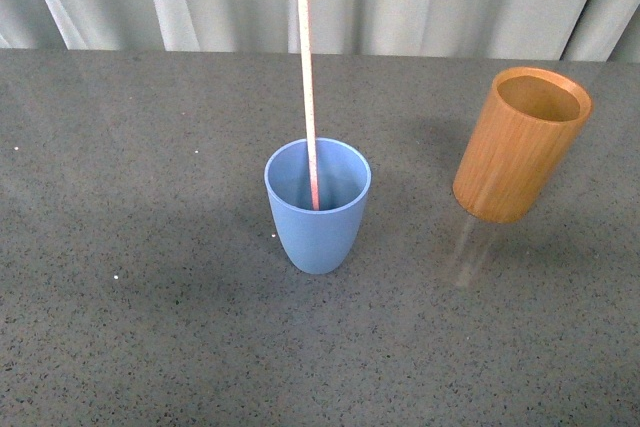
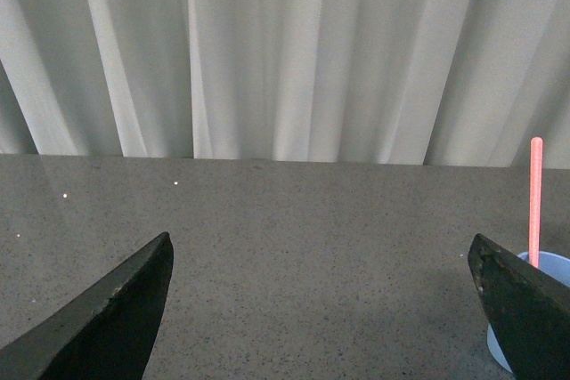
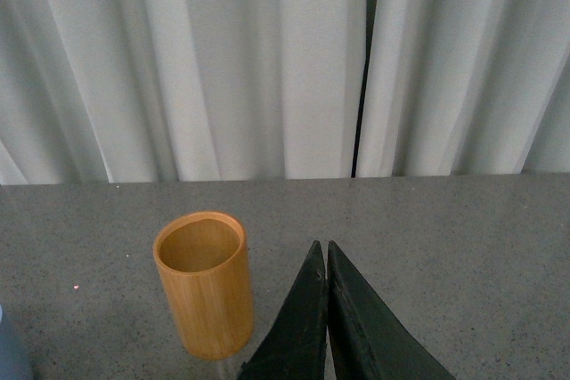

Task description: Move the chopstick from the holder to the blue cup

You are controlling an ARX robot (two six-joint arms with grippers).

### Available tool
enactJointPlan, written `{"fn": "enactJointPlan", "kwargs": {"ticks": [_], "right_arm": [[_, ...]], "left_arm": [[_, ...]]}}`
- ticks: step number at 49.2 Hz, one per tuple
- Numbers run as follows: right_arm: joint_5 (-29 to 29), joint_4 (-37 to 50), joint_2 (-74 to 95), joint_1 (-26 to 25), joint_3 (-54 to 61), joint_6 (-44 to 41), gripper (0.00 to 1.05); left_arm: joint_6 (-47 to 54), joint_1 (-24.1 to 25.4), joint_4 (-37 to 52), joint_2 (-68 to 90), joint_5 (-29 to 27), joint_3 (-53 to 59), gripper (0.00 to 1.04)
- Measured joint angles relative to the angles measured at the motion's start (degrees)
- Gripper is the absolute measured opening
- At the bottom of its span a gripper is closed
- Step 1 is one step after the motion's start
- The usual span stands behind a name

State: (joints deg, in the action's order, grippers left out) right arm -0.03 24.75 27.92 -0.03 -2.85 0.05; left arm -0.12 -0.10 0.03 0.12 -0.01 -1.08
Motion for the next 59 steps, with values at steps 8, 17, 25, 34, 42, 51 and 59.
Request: {"fn": "enactJointPlan", "kwargs": {"ticks": [8, 17, 25, 34, 42, 51, 59], "right_arm": [[-0.02, -0.90, -3.34, 0.00, 1.70, 0.00, 0.01], [0.00, -3.23, -6.45, 0.02, 1.90, 0.00, 0.01], [0.00, -7.13, -10.56, 0.02, 1.88, 0.00, 0.01], [0.00, -10.56, -13.97, 0.02, 1.88, 0.00, 0.01], [0.00, -12.92, -16.31, 0.02, 1.88, 0.00, 0.01], [0.00, -17.07, -20.09, 0.02, 1.84, 0.02, 0.01], [0.02, -24.41, -27.61, 0.02, 1.86, 0.02, 0.01]], "left_arm": [[-0.02, 0.00, 0.00, 0.00, 0.00, 0.00, 0.98], [0.00, 0.00, 0.00, 0.00, 0.00, 0.00, 0.98], [0.00, 0.00, 0.00, 0.00, 0.00, 0.00, 0.98], [0.00, 0.00, 0.00, 0.00, 0.00, 0.00, 0.98], [0.00, 0.00, 0.00, 0.00, 0.00, 0.00, 0.98], [-0.02, 0.00, 0.00, 0.00, 0.00, 0.00, 0.98], [-0.02, 0.00, 0.00, 0.00, 0.00, 0.00, 0.98]]}}
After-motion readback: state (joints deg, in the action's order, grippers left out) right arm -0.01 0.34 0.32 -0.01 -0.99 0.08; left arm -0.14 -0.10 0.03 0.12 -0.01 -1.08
